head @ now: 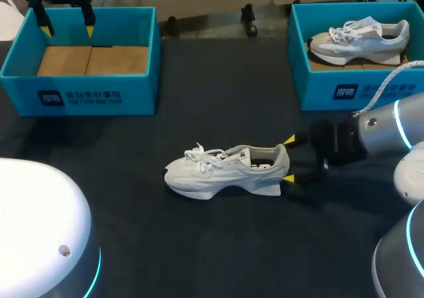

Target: Take the shoe out of the shoebox, open the shoe tongue, remove and reinsert the insole, then place the shoe into the shoebox

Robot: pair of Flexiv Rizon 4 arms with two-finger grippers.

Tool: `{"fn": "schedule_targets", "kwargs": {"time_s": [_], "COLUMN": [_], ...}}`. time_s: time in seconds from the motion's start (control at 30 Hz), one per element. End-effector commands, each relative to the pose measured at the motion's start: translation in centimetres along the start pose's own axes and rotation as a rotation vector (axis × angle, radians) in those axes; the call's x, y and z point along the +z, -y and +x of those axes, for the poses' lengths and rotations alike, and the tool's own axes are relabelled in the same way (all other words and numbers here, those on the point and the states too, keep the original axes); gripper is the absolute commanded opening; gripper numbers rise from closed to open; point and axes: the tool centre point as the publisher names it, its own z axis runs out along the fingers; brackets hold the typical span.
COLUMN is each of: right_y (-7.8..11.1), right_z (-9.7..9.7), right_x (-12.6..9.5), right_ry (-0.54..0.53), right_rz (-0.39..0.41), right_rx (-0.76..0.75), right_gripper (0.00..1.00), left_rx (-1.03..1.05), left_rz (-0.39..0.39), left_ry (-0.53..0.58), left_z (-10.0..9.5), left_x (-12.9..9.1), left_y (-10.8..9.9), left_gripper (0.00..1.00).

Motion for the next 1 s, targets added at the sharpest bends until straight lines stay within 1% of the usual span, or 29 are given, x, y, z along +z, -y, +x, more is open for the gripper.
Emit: {"fn": "schedule_targets", "kwargs": {"time_s": [0.03,0.13,0.43,0.8,1.0], "right_y": [-0.3,-0.7,-1.1,-0.7,-0.3], "right_z": [0.1,0.3,0.6,1.2,1.3], "right_x": [1.1,1.6,2.9,4.5,4.8], "right_ry": [0.001,-0.005,-0.012,-0.026,-0.031], "right_rz": [-0.007,-0.017,-0.039,-0.056,-0.060], "right_rx": [-0.004,-0.003,-0.002,0.020,0.028], "right_gripper": [1.00,1.00,1.00,1.00,1.00], "left_rx": [0.000,0.000,0.000,0.000,0.000], "left_rz": [0.002,0.002,0.002,0.002,0.002], "left_ry": [0.000,0.000,0.000,0.000,0.000], "left_z": [0.0,0.0,0.0,0.0,0.0], "left_x": [0.0,0.0,0.0,0.0,0.0], "left_y": [-0.1,-0.1,-0.1,-0.1,-0.1], "left_gripper": [1.00,1.00,1.00,1.00,1.00]}}
